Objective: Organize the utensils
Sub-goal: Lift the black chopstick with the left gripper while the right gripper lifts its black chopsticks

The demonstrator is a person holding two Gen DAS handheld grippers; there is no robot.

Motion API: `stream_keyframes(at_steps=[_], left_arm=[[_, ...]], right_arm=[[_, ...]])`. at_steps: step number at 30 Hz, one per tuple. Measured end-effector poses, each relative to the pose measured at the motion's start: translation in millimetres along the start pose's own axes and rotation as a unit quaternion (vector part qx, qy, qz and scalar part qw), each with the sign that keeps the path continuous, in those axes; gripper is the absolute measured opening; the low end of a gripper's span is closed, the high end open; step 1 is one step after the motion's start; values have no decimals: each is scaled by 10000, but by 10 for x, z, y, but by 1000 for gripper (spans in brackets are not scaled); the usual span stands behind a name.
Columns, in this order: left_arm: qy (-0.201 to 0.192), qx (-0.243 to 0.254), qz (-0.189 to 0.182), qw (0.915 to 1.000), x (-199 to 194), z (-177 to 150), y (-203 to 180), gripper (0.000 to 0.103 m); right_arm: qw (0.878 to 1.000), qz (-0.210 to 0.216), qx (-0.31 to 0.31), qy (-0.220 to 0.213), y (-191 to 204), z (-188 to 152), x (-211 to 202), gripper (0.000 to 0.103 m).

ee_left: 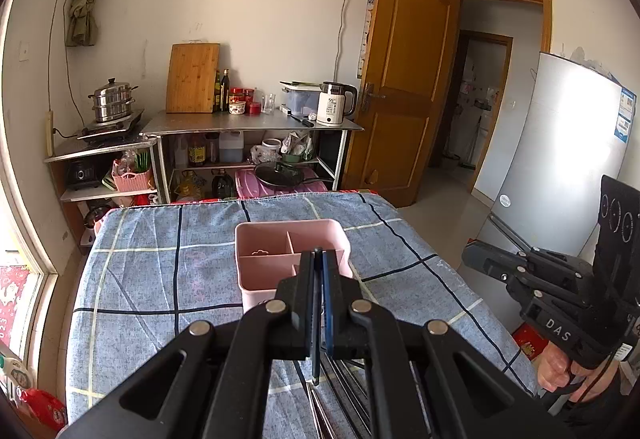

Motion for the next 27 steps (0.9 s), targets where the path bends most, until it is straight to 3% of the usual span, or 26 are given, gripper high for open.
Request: stream_keyframes(at_steps=[6, 10, 17, 27], left_arm=[[0, -80, 21, 10000, -27, -9, 87, 4], [-14, -143, 47, 9999, -53, -41, 160, 4], [10, -213, 109, 9997, -62, -73, 307, 4], [103, -236, 111, 9996, 31, -117, 473, 4]], right_arm=[[9973, 235, -146, 684, -63, -340, 368, 0], [9900, 622, -254, 1243, -22, -695, 728, 18], [9772, 867, -487, 1877, 108, -1163, 1233, 18], [9638, 789, -948, 2364, 226, -1371, 1767, 18]])
Point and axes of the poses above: each gripper's, at about its wrist camera, not at the fingertips, and x roughly the way its jaws point, y to its left, z to its top, the point moved 6 cm from there along x, roughly the way its jaws point, and after that the axes turned 4 degrees about z, right-handed, at the moved point
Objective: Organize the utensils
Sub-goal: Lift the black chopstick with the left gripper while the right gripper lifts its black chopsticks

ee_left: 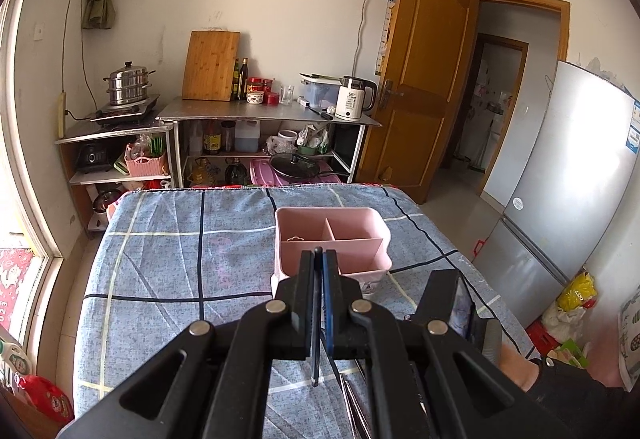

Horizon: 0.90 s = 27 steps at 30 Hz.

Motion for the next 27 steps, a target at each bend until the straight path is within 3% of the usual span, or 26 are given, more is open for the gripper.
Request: stream_keyframes(at_steps=[19, 23, 27], left_arm=[[36, -31, -126, 9999, 62, -35, 84, 4], [52, -37, -150, 9999, 74, -41, 84, 4], [52, -26, -153, 9999, 77, -48, 73, 4]], right_arm=[[9981, -121, -64, 608, -86, 138, 493, 18], [9976, -77, -86, 677, -54, 181, 553, 7], [9975, -108, -147, 680, 4, 204, 565, 4]])
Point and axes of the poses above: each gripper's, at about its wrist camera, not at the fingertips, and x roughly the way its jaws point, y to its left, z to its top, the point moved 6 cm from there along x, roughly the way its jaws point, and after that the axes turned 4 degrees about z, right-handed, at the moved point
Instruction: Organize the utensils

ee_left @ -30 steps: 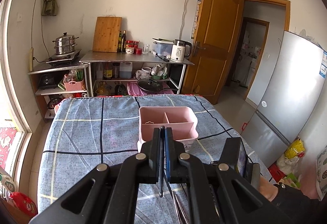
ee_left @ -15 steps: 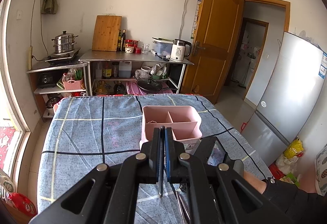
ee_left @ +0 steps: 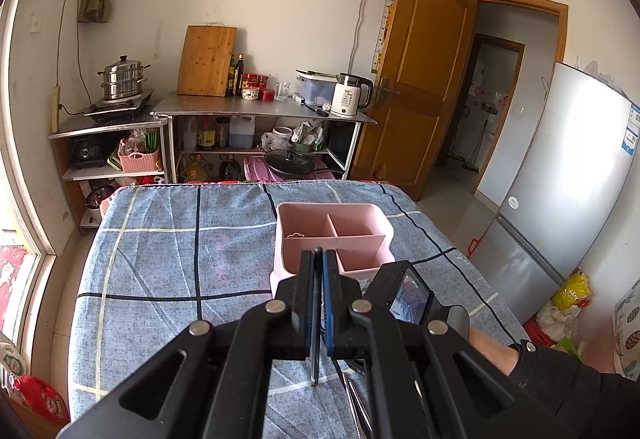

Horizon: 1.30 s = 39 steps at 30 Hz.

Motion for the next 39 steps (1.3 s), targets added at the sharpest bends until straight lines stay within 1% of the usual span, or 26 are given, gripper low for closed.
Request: stream_keyframes(at_steps=[4, 6, 13, 20, 27, 33, 39], left_arm=[[14, 7, -1, 10000, 8, -8, -3, 4], [26, 6, -1, 10000, 14, -11, -4, 4], [24, 58, 4, 10000, -12, -4, -61, 4], [28, 114, 41, 9999, -40, 7, -126, 4], [24, 162, 59, 9998, -58, 26, -188, 4], [-39, 240, 78, 9997, -94, 116, -258, 4], [-54, 237, 68, 9997, -67, 245, -275, 4]], right_arm=[[9998, -20, -42, -180, 59, 40, -149, 4], [9995, -19, -54, -325, 63, 60, -290, 4], [9955, -149, -33, -936, 19, 60, -918, 4], [9868, -336, 119, -1579, -33, -8, -1543, 4], [9771, -506, 273, -2048, -92, -112, -2040, 4], [9686, -631, 361, -2380, -175, -125, -2354, 4], [9609, -641, 489, -2648, -233, -60, -2542, 4]])
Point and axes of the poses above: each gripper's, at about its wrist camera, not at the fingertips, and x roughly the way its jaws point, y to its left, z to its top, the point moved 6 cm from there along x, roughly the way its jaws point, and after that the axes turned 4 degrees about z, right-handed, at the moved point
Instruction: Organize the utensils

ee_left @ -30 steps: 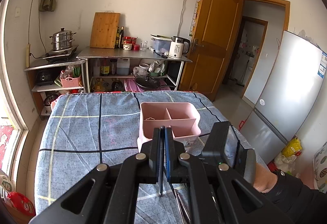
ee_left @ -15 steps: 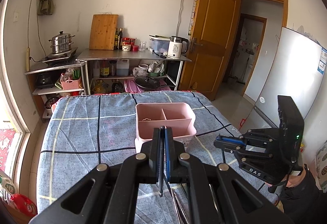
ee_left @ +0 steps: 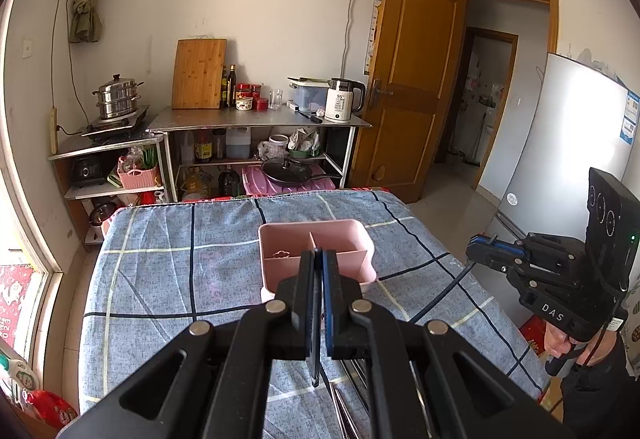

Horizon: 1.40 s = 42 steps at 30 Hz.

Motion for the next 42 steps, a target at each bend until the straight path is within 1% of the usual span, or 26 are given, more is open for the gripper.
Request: stream_keyframes(at_steps=[5, 12, 19, 23, 30, 33, 36, 42], left_arm=[[19, -33, -24, 10000, 68, 159, 10, 4], [-32, -13, -36, 10000, 108, 426, 0, 4], [-160, -47, 18, 9999, 135, 755, 56, 4], [-212, -67, 64, 9997, 153, 887, 106, 4], [-320, -76, 99, 9994, 248, 1094, 180, 4], [-340, -117, 110, 9993, 326, 1112, 252, 4], [-296, -172, 99, 9994, 443, 1037, 316, 4], [142, -261, 42, 9995, 830, 681, 417, 5]], right_arm=[[9999, 11, 85, -129, -27, 156, -10, 4], [9994, 139, 160, -277, -21, 425, 46, 4], [9977, 252, 179, -606, 61, 800, 84, 4], [9963, 282, 225, -781, 70, 975, 126, 4], [9940, 371, 445, -929, -14, 1141, 320, 4], [9934, 430, 522, -924, -43, 1163, 438, 4], [9938, 423, 561, -861, -69, 1116, 594, 4], [9950, 465, 757, -467, -145, 831, 965, 4]])
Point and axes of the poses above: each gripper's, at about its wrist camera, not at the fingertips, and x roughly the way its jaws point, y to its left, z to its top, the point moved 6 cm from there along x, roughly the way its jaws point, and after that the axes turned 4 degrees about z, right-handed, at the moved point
